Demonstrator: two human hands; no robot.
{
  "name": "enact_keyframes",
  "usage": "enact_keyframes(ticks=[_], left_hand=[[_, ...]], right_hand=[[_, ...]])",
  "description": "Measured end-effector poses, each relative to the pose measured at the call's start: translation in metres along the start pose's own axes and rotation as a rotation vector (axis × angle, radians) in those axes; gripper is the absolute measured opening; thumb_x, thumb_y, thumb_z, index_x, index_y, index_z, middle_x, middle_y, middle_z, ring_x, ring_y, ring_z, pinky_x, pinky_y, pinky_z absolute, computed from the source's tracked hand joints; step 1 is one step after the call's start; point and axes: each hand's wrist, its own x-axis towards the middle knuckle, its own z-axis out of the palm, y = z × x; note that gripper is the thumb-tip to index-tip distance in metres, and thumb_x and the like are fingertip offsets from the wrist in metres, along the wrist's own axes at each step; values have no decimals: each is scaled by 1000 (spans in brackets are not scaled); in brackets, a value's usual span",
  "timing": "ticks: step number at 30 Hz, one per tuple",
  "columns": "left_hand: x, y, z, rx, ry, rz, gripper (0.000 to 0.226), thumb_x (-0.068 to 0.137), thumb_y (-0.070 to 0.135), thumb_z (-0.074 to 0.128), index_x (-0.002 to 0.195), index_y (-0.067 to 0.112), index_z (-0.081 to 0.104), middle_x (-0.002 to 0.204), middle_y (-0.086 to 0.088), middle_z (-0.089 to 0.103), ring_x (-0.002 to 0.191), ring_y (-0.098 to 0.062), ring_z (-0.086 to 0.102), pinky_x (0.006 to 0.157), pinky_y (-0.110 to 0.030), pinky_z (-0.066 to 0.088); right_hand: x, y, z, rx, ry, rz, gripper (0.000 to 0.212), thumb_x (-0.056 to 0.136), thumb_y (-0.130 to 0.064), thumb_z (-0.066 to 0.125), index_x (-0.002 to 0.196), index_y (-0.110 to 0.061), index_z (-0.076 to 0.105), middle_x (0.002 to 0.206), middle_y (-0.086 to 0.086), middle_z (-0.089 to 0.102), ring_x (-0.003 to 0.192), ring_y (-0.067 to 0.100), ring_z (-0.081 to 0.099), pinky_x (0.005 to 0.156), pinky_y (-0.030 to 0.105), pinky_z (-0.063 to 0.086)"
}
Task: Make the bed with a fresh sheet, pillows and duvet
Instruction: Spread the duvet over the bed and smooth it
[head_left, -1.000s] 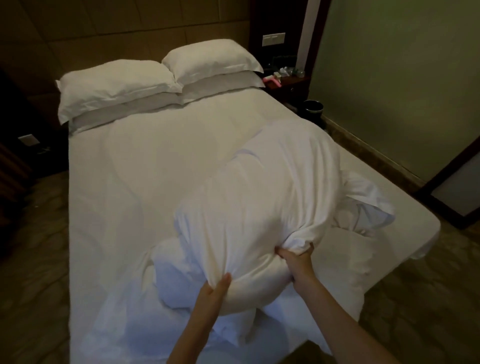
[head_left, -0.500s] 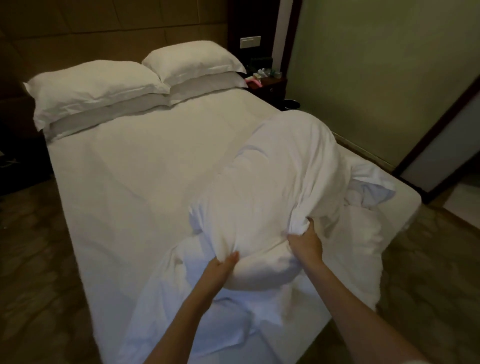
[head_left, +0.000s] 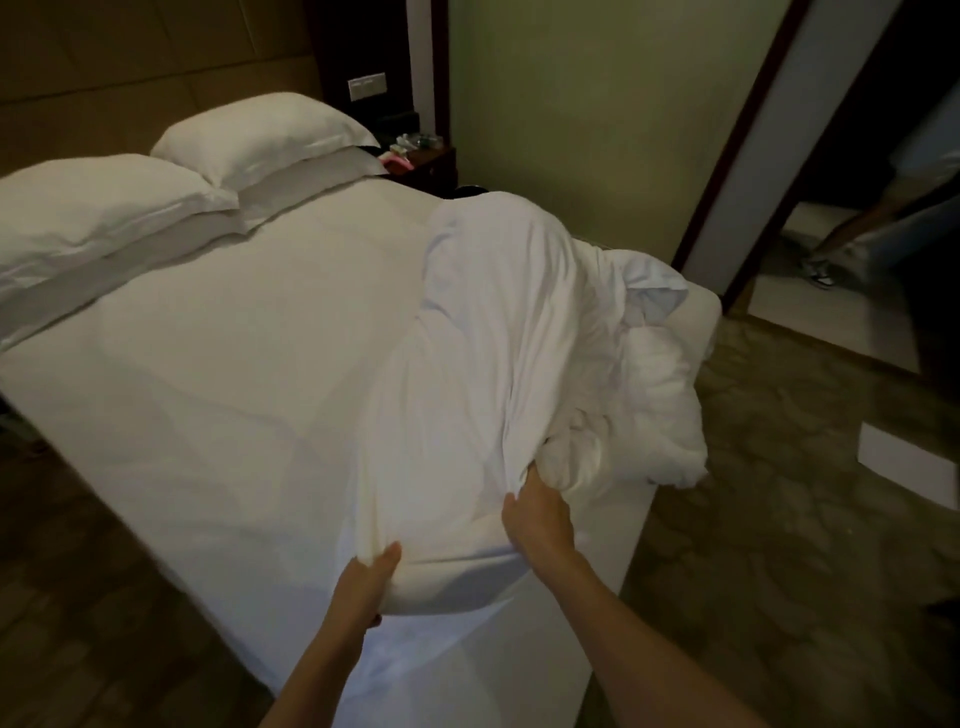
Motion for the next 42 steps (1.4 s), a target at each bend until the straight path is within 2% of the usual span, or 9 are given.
enact_keyframes(ticks=[5, 8, 13, 16, 19, 24, 32, 38, 42], left_hand=[[-2, 7, 27, 230, 118, -24, 88, 81, 36, 73, 140, -6, 22, 138, -25, 39, 122, -40, 44, 97, -45, 42], [-4, 39, 37, 605, 312, 154, 71, 81, 27, 72, 132, 2, 30, 130, -24, 41, 122, -40, 41, 98, -44, 38], [21, 112, 62, 369, -45, 449, 50, 93, 29, 58, 127, 4, 30, 85, -5, 63, 91, -26, 60, 78, -29, 42], [55, 149, 84, 360, -189, 373, 78, 85, 47, 64, 139, 7, 25, 130, -16, 48, 114, -29, 52, 95, -34, 42], [99, 170, 78, 634, -225, 300, 101, 79, 56, 66, 147, 3, 13, 147, -21, 31, 131, -37, 39, 103, -40, 36], [151, 181, 24, 1151, -367, 530, 56, 99, 42, 40, 136, 0, 44, 138, -20, 49, 126, -32, 47, 102, -33, 36], [192, 152, -97, 1216, -404, 569, 46, 102, 39, 32, 131, 8, 49, 133, -16, 54, 123, -32, 51, 102, -36, 38], [213, 127, -194, 1060, -405, 502, 45, 101, 36, 37, 136, 10, 46, 135, -18, 53, 125, -34, 48, 102, -37, 38], [220, 115, -252, 828, -433, 444, 56, 93, 42, 48, 138, 9, 46, 134, -19, 54, 123, -34, 51, 100, -38, 42]], right_hand=[[2, 7, -27, -121, 20, -86, 41, 98, -14, 43, 139, -13, 41, 125, 11, 57, 108, 27, 58, 80, 22, 39], [5, -1, -31, -227, 10, -115, 37, 98, -15, 42, 135, -13, 45, 121, 11, 61, 107, 26, 60, 85, 28, 46], [9, -36, -11, -370, 20, -180, 35, 95, -14, 44, 129, -16, 50, 117, 10, 65, 108, 28, 61, 86, 32, 47], [9, -60, 12, -361, 17, -215, 31, 99, -20, 41, 127, -14, 52, 112, 10, 66, 102, 28, 64, 85, 34, 48], [11, -81, 33, -402, -37, -179, 35, 95, -18, 43, 130, -11, 46, 113, 15, 63, 104, 36, 60, 86, 40, 46], [5, -125, 81, -392, -55, -12, 50, 93, -17, 41, 143, -20, 36, 122, 16, 61, 110, 37, 57, 90, 39, 43], [-36, -166, 193, -176, -64, 139, 70, 93, -40, 45, 150, -42, 5, 129, 8, 59, 110, 32, 59, 90, 34, 45], [-55, -189, 253, -94, -154, 90, 62, 95, -57, 38, 149, -44, 11, 140, 8, 52, 117, 32, 56, 95, 35, 43], [-67, -212, 294, -165, -141, 79, 62, 95, -50, 41, 149, -46, 10, 139, 10, 52, 117, 32, 56, 95, 37, 42]])
